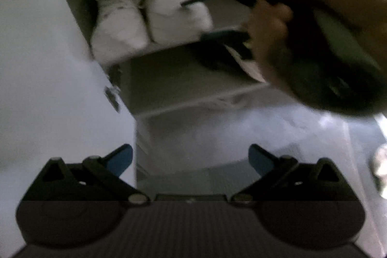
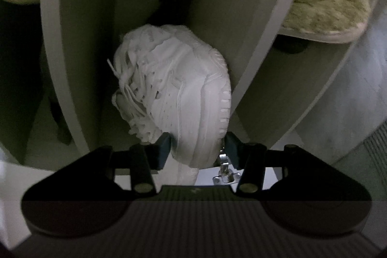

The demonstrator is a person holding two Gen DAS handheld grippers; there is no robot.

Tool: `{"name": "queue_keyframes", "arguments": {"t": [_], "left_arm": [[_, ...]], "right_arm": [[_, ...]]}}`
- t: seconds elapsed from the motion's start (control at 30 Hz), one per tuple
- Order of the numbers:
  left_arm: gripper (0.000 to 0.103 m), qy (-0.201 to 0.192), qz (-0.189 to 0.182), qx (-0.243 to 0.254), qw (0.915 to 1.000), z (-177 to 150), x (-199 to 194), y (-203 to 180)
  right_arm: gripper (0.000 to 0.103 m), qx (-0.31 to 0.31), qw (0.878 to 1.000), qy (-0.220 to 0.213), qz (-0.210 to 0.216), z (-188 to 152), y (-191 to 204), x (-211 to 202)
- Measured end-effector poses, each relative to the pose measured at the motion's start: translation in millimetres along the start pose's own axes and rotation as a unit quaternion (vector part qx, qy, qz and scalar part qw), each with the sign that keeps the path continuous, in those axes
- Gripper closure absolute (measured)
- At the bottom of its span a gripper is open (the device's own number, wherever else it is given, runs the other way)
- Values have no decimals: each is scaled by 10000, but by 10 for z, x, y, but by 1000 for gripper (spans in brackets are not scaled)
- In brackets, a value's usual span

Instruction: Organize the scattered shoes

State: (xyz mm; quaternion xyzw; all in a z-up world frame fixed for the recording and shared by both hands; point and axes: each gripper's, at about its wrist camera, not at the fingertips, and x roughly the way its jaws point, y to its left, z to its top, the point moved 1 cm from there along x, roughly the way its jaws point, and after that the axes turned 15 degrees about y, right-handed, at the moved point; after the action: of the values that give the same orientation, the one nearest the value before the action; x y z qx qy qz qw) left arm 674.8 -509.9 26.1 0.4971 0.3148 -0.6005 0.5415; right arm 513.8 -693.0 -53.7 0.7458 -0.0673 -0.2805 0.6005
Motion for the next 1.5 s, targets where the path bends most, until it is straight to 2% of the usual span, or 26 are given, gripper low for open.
{"name": "queue_keyframes", "arguments": {"t": [0.17, 0.3, 0.37, 0.57, 0.63, 0.7, 0.87, 1.0, 1.03, 1.13, 1.17, 1.3, 1.33, 1.43, 1.5], "left_arm": [[0, 188, -428, 520, 9976, -399, -381, -173], [0, 306, -611, 752, 9948, -613, -595, -210], [0, 434, -749, 967, 9915, -673, -672, -213], [0, 288, -727, 2011, 9765, -633, -926, -416], [0, 177, -697, 2246, 9718, -562, -1046, -547], [0, 44, -680, 2406, 9682, -482, -1152, -726], [0, -242, -765, 2663, 9605, -316, -1413, -1531], [0, -309, -1003, 2731, 9562, -184, -1563, -2376], [0, -364, -1051, 2835, 9525, -173, -1602, -2588], [0, -527, -1284, 3224, 9364, -152, -1736, -3325], [0, -537, -1339, 3323, 9321, -141, -1745, -3475], [0, -567, -1500, 3897, 9069, -131, -1740, -4064], [0, -529, -1536, 3994, 9023, -131, -1723, -4180], [0, -353, -1624, 4231, 8907, -169, -1640, -4531], [0, -160, -1634, 4340, 8858, -180, -1573, -4737]], "right_arm": [[51, -113, 9993, -116, -338, -126, 33, -489], [50, -203, 9952, -165, -946, -380, -87, -1057], [50, -22, 9911, -339, -1284, -601, -224, -1504], [50, 542, 9810, -1071, -1523, -1192, -494, -2683], [50, 674, 9748, -1274, -1701, -1411, -556, -3107], [50, 729, 9716, -1355, -1800, -1533, -598, -3334], [50, 767, 9605, -1657, -2099, -1976, -815, -4175], [50, 820, 9478, -1819, -2485, -2127, -980, -4653], [50, 782, 9448, -1880, -2567, -2159, -1005, -4769], [50, 696, 9180, -2023, -3340, -2196, -1147, -5224], [49, 668, 9143, -2065, -3421, -2181, -1184, -5306], [49, 811, 9068, -2289, -3447, -2013, -1451, -5724], [49, 872, 9046, -2376, -3429, -1956, -1522, -5834], [49, 1296, 8855, -2735, -3525, -1673, -1789, -6186], [47, 1585, 8783, -2855, -3492, -1547, -1920, -6360]]}}
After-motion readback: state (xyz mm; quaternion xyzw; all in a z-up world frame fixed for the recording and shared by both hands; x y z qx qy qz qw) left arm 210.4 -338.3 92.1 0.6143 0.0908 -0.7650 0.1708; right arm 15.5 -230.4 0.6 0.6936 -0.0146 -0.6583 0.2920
